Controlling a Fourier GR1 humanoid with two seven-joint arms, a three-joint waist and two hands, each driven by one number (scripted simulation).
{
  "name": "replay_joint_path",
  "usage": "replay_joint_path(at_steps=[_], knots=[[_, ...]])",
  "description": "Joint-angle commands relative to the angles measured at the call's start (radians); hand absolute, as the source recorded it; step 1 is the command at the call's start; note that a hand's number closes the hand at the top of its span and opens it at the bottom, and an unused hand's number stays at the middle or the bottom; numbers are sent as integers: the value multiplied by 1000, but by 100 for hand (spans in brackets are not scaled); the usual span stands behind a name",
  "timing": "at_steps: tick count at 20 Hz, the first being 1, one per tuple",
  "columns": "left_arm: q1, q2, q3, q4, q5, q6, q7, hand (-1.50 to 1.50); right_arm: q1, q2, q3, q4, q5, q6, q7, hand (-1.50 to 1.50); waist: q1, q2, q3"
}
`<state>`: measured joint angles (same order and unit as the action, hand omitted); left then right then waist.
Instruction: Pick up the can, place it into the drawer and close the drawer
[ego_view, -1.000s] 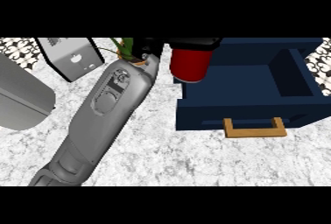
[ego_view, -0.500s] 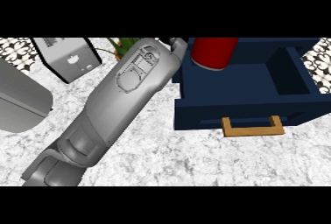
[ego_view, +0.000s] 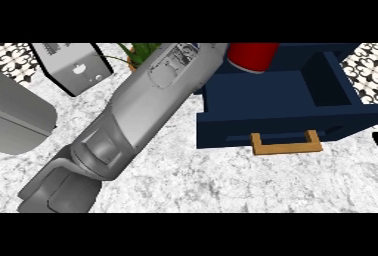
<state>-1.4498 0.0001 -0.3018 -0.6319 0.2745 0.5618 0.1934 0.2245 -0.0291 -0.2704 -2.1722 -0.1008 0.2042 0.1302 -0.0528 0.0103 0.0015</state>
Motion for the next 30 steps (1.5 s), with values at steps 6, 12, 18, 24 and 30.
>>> replay_joint_path(at_steps=[6, 12, 18, 24, 30], knots=[[-46, 0, -86, 151, 117, 1, -79, 150, -29, -8, -8, 54, -1, 13, -46, -150, -23, 6, 1], [-31, 0, -158, 192, 162, 47, -146, 150, -43, -15, -5, 37, -12, 11, -11, -150, -38, 9, 1], [33, 0, -244, 226, 177, 71, -211, 150, -81, -27, -13, 55, -16, -1, 17, -150, -44, 12, 1], [14, 0, -283, 273, 195, 87, -236, 150, -114, -17, 28, 61, 27, -9, 2, -150, -65, 20, 1], [16, 0, -300, 270, 237, 159, -234, -150, -142, -20, 40, 71, 39, -13, -1, -150, -80, 25, 2]])
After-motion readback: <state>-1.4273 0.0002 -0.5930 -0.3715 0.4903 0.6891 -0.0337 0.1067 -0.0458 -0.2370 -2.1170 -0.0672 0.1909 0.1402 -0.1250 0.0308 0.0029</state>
